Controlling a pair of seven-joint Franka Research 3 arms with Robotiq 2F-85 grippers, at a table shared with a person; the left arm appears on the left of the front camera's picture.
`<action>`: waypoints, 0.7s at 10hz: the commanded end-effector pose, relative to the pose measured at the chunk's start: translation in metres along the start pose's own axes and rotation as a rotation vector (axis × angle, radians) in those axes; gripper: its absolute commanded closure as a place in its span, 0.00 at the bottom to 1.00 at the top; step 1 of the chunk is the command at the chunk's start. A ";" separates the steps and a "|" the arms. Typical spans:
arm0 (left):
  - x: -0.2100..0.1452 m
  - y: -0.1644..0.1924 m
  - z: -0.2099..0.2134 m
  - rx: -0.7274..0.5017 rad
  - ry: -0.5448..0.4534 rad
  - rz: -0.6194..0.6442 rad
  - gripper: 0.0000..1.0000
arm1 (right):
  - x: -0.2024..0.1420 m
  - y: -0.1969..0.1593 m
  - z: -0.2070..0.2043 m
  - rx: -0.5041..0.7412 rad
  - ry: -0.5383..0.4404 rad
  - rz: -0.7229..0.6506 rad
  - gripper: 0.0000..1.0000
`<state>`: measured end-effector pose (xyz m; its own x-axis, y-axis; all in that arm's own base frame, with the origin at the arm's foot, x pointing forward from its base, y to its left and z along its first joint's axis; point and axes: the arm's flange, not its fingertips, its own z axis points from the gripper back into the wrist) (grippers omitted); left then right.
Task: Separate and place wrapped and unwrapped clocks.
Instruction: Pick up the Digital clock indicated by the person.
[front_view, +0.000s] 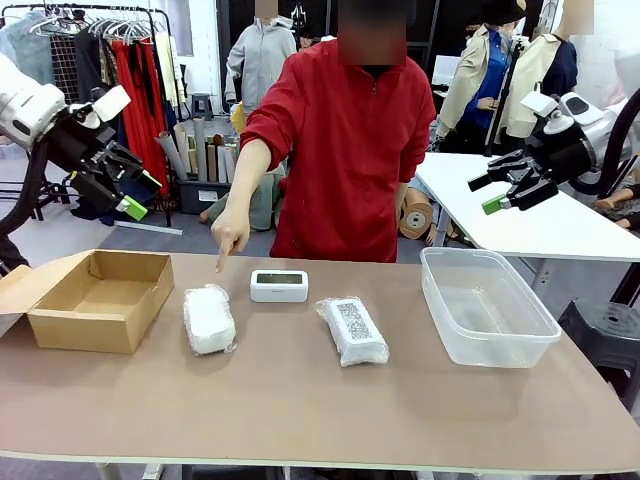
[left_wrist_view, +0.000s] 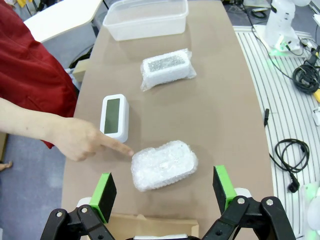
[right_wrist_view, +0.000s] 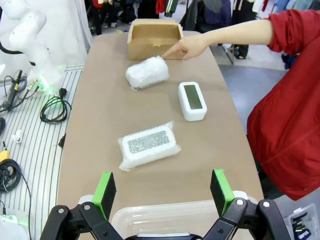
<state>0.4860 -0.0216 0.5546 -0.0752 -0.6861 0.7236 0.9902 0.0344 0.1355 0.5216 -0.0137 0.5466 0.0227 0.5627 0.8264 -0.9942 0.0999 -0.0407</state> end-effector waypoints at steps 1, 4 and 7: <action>0.001 0.000 0.001 0.011 -0.006 0.000 0.00 | 0.000 0.000 0.001 -0.003 -0.001 0.001 0.00; 0.001 0.000 0.001 0.011 -0.006 0.000 0.00 | 0.000 0.000 0.001 -0.003 -0.001 0.001 0.00; 0.001 0.000 0.001 0.011 -0.006 0.000 0.00 | 0.000 0.000 0.001 -0.003 -0.001 0.001 0.00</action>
<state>0.4860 -0.0215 0.5546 -0.0752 -0.6861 0.7236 0.9902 0.0345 0.1355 0.5216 -0.0137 0.5466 0.0227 0.5627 0.8264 -0.9942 0.1000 -0.0407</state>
